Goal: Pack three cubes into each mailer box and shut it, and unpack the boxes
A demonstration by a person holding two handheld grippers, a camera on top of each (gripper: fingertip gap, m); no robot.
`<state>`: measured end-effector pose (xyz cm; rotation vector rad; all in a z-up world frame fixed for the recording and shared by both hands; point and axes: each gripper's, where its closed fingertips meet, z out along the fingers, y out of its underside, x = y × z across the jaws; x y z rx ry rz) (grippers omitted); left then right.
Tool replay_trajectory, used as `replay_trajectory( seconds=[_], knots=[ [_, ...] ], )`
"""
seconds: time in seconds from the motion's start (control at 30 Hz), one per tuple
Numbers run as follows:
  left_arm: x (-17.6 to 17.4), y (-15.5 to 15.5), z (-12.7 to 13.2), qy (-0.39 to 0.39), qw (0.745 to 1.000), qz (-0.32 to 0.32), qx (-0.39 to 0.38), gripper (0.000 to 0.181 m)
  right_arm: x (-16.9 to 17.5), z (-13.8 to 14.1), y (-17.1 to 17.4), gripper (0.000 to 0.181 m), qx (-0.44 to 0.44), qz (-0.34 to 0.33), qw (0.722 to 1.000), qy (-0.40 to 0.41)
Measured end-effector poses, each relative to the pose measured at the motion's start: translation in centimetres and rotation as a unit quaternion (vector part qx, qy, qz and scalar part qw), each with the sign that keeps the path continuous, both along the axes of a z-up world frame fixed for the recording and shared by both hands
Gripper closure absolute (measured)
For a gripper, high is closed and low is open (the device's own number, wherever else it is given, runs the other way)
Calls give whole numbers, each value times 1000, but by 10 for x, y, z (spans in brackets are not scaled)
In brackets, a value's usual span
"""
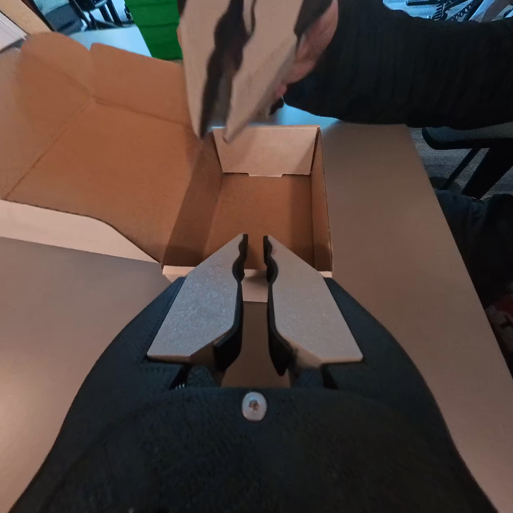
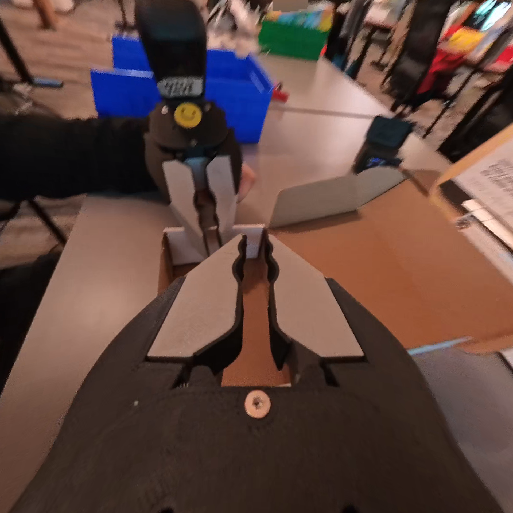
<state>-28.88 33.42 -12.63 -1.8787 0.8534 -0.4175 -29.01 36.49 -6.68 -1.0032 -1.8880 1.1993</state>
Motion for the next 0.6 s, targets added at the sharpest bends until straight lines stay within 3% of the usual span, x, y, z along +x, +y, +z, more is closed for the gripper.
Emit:
replay_trajectory(
  seconds=[0.23,0.4,0.6],
  knots=[
    [-2,2,2,7,1000,8,17,169,7,64,52,175,-82,-104,978,161],
    [-6,5,6,3,999,20,28,168,7,59,100,170,-171,-187,957,142],
    [-13,8,20,-16,998,38,55,168,11,56,127,172,-194,-241,940,143]
  ],
)
